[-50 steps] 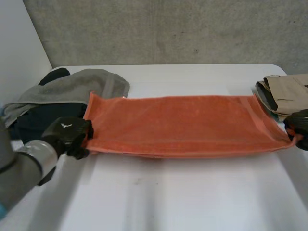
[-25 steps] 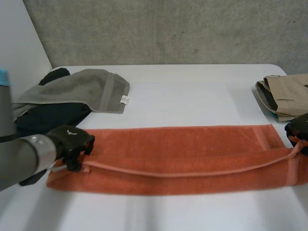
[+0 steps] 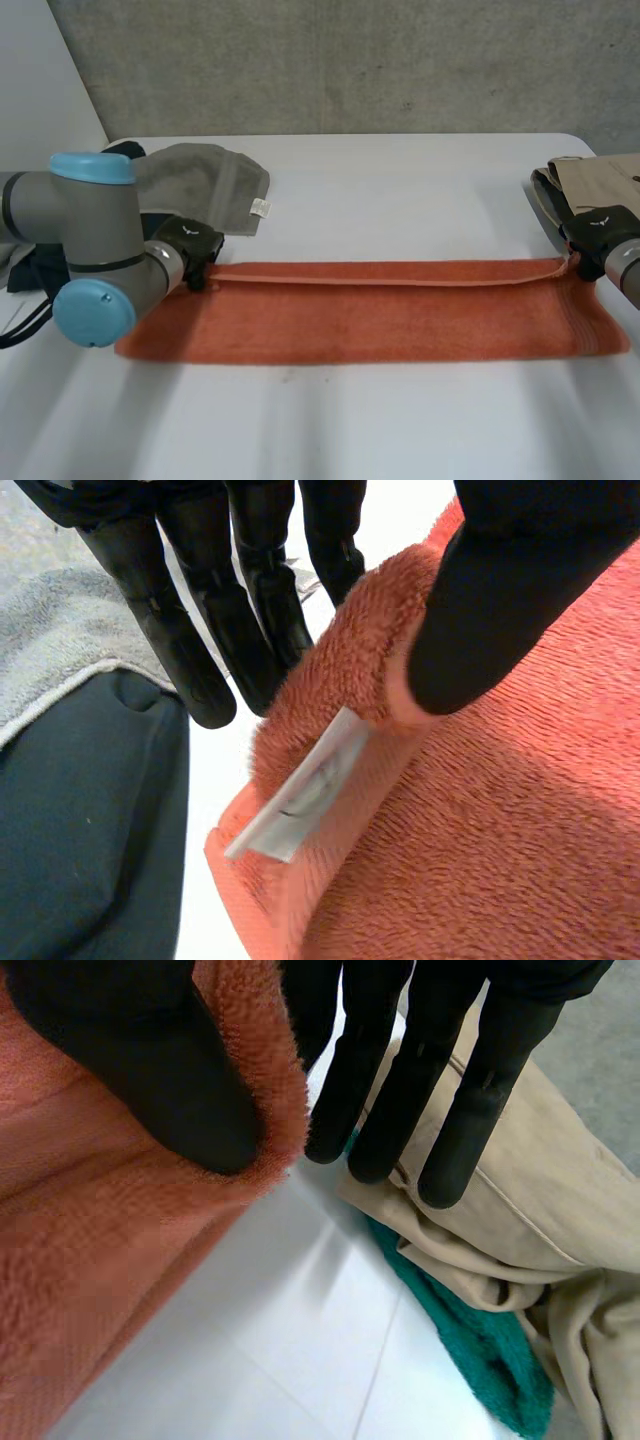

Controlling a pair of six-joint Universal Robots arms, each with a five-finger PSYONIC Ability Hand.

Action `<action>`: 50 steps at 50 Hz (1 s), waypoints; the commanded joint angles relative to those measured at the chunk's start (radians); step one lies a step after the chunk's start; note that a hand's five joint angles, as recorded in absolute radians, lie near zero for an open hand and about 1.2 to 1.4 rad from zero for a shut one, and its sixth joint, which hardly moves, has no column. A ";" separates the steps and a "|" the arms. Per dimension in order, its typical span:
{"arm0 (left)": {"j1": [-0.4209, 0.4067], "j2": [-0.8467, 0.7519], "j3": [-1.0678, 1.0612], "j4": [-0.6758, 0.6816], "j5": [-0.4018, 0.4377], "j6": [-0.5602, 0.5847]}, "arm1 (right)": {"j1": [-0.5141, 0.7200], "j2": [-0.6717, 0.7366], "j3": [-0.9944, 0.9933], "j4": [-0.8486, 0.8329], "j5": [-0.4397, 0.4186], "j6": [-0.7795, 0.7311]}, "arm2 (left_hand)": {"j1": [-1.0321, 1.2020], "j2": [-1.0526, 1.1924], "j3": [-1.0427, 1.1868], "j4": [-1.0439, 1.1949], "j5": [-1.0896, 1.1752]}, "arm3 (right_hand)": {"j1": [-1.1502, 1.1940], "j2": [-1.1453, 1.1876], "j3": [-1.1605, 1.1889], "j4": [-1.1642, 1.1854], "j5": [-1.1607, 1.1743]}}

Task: Fold the laundry.

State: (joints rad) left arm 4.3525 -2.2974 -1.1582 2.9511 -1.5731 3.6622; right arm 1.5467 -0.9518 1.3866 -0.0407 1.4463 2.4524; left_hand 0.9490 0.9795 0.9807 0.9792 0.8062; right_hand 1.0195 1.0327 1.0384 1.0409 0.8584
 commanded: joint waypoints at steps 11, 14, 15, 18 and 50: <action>-0.008 0.197 -0.118 0.068 -0.004 -0.001 | -0.014 -0.125 -0.003 -0.001 -0.023 0.164 | -0.774 -0.805 -0.806 -0.805 -0.806 | -0.845 -0.858 -0.864 -0.866 -0.858; -0.007 0.257 -0.194 0.092 0.001 0.005 | -0.027 -0.180 0.017 0.005 -0.047 0.171 | -0.774 -0.805 -0.806 -0.805 -0.806 | -0.845 -0.858 -0.864 -0.866 -0.858; -0.007 0.268 -0.216 0.100 0.002 0.007 | -0.030 -0.192 0.022 0.008 -0.052 0.168 | -0.774 -0.805 -0.806 -0.805 -0.806 | -0.845 -0.858 -0.864 -0.866 -0.858; -0.001 0.298 -0.297 0.144 0.011 0.024 | -0.036 -0.231 0.054 0.050 -0.073 0.146 | -0.774 -0.805 -0.806 -0.805 -0.806 | -0.845 -0.858 -0.864 -0.866 -0.858; 0.119 -0.037 -0.132 0.542 -0.019 0.010 | 0.058 0.113 -0.040 -0.347 -0.084 0.221 | -0.774 -0.805 -0.806 -0.805 -0.806 | -0.845 -0.858 -0.864 -0.866 -0.858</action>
State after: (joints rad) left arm 4.4515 -2.3021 -1.3506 3.4232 -1.5532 3.6964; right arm 1.5910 -0.8648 1.3835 -0.2630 1.3007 2.6478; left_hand 0.1850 0.2092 0.2131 0.2042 0.0535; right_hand 0.2231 0.2106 0.2132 0.2140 0.0482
